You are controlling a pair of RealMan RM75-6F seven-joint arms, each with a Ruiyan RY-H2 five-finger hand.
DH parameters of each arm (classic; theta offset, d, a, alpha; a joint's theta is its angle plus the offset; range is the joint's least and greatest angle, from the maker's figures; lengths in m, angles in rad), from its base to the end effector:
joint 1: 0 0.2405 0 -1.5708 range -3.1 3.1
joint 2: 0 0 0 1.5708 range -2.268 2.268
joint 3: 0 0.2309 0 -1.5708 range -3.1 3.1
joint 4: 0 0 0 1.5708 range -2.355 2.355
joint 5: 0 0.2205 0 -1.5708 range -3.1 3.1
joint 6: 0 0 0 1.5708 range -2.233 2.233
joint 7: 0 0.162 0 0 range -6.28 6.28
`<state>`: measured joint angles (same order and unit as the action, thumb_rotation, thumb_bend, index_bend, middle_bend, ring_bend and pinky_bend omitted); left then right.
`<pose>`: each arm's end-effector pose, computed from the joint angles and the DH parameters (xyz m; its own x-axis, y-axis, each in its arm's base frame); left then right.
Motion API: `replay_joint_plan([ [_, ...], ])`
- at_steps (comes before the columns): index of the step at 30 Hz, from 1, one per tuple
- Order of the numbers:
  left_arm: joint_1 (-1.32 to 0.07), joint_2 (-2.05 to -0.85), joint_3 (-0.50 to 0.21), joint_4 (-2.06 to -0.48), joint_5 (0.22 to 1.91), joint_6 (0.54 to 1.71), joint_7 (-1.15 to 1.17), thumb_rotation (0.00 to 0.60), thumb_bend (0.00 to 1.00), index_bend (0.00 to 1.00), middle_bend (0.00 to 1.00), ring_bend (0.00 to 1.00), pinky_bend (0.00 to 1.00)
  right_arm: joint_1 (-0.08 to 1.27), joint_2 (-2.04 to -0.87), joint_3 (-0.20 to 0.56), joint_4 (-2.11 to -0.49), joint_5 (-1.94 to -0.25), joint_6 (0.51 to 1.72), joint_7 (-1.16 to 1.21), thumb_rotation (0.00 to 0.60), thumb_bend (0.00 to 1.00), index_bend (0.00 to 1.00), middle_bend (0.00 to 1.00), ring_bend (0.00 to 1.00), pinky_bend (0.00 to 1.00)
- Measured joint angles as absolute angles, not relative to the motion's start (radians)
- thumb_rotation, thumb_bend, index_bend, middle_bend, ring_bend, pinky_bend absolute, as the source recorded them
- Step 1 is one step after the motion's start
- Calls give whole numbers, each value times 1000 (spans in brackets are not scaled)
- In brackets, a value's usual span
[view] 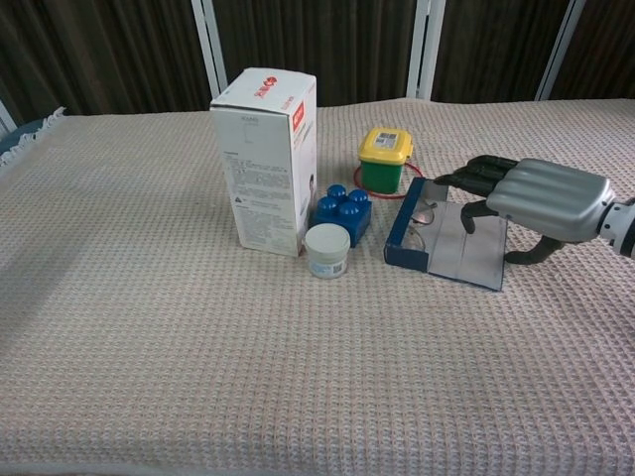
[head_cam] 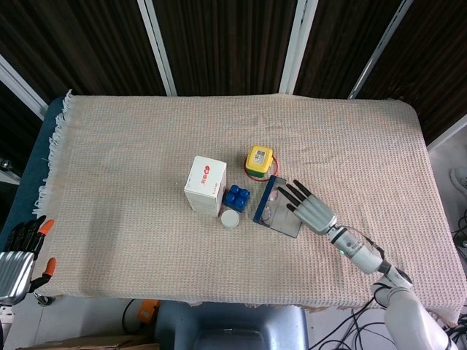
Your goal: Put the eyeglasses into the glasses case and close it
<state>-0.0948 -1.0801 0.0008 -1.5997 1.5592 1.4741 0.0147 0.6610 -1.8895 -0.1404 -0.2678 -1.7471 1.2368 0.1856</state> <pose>-0.2940 0.1897 0.1386 0.4627 0.0539 0.8849 0.8856 -0.0740 -0.4586 -0.2531 -0.3684 -0.0247 0.8127 0.1286 0.5683 -0.3902 -0.6041 0.6949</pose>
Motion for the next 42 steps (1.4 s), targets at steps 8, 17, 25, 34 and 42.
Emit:
replay_joint_plan([
  [8,-93,-1084,-3,-1598,1554,1480,24,600,450,0,0,0,29,665,-1914,-125,-255,-1728,1220,204,600,304,538,72,0,0],
  [17,-87,-1096,-14,-1601,1538,1493,59,600,451,0,0,0,29,672,-1944,-115,-237,-1715,1208,217,600,434,560,75,0,0],
  [25,-85,-1097,-15,-1605,1538,1497,64,600,452,0,0,0,29,682,-1951,-101,-234,-1704,1230,224,600,450,575,82,0,0],
  [34,-85,-1096,-16,-1608,1534,1495,64,600,450,0,0,0,28,732,-1968,-63,-245,-1676,1232,205,600,450,616,93,0,0],
  [42,-84,-1092,-15,-1607,1537,1496,53,600,452,0,0,0,28,761,-1983,-52,-261,-1665,1195,178,600,488,683,116,0,0],
])
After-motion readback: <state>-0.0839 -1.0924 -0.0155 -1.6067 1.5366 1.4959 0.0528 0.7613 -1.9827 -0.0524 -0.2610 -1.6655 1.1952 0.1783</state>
